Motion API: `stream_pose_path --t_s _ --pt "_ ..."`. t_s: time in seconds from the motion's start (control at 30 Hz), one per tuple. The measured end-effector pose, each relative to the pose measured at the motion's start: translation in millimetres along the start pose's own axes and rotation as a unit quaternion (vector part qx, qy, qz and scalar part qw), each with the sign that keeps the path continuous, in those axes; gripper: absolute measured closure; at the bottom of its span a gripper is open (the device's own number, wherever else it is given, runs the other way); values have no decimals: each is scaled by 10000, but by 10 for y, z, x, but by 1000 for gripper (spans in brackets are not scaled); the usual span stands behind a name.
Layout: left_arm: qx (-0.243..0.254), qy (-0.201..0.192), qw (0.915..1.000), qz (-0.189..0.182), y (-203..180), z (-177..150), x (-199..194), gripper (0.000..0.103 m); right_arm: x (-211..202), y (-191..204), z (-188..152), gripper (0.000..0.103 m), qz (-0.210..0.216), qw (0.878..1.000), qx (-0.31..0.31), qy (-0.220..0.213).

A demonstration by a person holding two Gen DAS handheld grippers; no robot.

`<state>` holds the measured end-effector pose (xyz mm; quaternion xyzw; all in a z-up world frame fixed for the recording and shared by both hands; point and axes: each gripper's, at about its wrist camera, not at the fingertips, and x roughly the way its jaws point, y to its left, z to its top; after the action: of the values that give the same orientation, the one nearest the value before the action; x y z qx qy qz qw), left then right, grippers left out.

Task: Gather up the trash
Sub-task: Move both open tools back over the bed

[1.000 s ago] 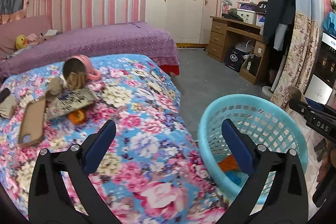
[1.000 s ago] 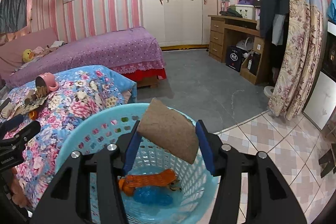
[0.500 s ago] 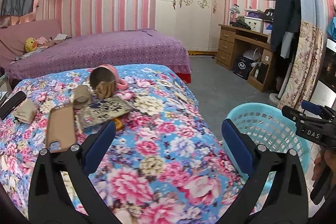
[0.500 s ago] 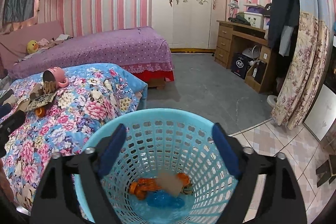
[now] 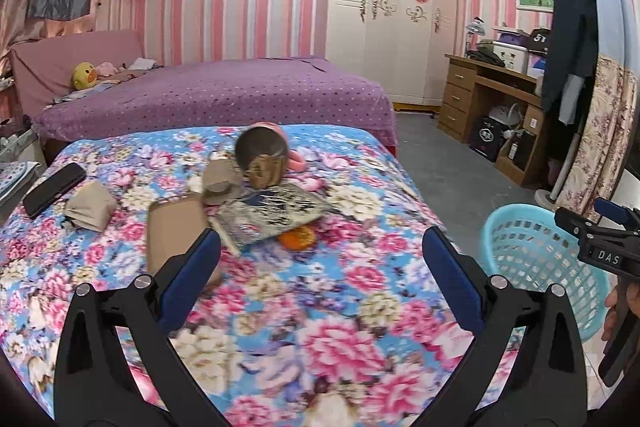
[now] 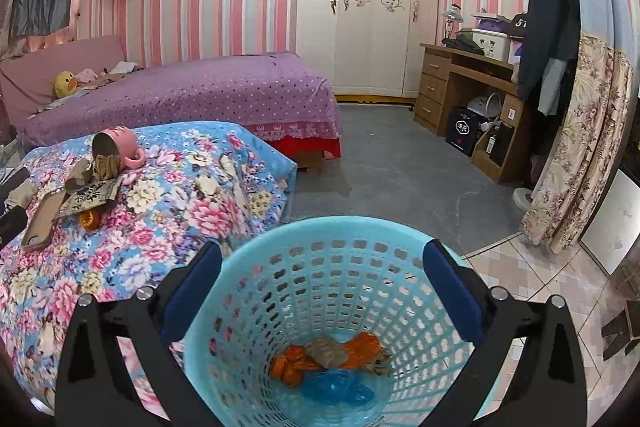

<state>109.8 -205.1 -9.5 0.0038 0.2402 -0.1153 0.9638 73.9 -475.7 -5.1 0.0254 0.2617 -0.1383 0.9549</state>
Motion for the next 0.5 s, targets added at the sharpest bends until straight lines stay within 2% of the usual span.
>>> stream_pose_path --t_s 0.5 --pt "-180 -39 9987 469 706 126 42 6 105 505 114 5 280 9995 -127 12"
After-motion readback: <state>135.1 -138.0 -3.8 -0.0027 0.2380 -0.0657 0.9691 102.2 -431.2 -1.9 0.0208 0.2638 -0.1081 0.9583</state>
